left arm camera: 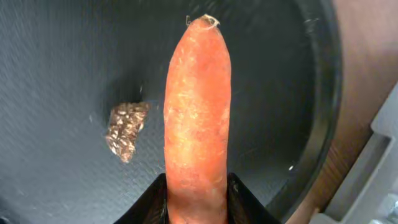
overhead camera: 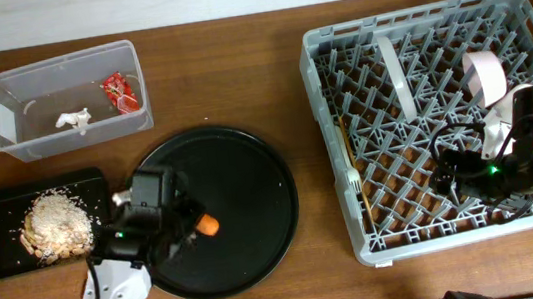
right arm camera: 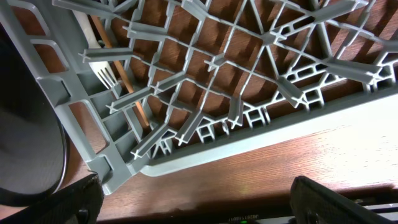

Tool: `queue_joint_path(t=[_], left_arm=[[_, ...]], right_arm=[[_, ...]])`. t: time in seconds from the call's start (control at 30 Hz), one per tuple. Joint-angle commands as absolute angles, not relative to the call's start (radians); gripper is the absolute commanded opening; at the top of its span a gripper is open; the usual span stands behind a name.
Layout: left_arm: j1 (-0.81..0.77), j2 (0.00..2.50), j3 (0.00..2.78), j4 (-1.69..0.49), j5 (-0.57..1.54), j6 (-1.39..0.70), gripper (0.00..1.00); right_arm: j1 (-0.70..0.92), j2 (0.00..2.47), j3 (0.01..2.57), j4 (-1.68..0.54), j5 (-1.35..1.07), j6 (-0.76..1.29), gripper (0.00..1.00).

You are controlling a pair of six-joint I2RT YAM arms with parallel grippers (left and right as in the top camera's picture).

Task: Sort waste into correct bins and load items into the dishwasher rack
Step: 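Carry the carrot with the left gripper onto the black rice tray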

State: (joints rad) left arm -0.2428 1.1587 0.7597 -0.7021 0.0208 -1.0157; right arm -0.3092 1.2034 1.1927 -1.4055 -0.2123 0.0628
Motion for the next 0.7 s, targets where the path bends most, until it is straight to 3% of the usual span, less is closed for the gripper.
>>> queue_joint_path(t=[0.0, 0.23, 0.37, 0.67], left_arm=[[-0.192, 1.142, 0.871, -0.758, -0.053, -0.822, 0.25], [0.071, 1.208, 1.029, -0.893, -0.126, -0.482, 0.2], [0.25, 1.258, 1.048, -0.855, -0.131, -0.482, 0.2], [0.476, 1.43, 1.048, -0.751, -0.108, -0.497, 0.2]], right_arm=[[-0.315, 1.204, 1.189, -1.406, -0.224, 0.059, 0.99], [-0.315, 1.204, 1.189, -1.406, -0.224, 0.059, 0.99], [-0.315, 1.204, 1.189, -1.406, -0.224, 0.059, 0.99], [-0.315, 1.204, 1.189, -1.406, -0.216, 0.059, 0.99]])
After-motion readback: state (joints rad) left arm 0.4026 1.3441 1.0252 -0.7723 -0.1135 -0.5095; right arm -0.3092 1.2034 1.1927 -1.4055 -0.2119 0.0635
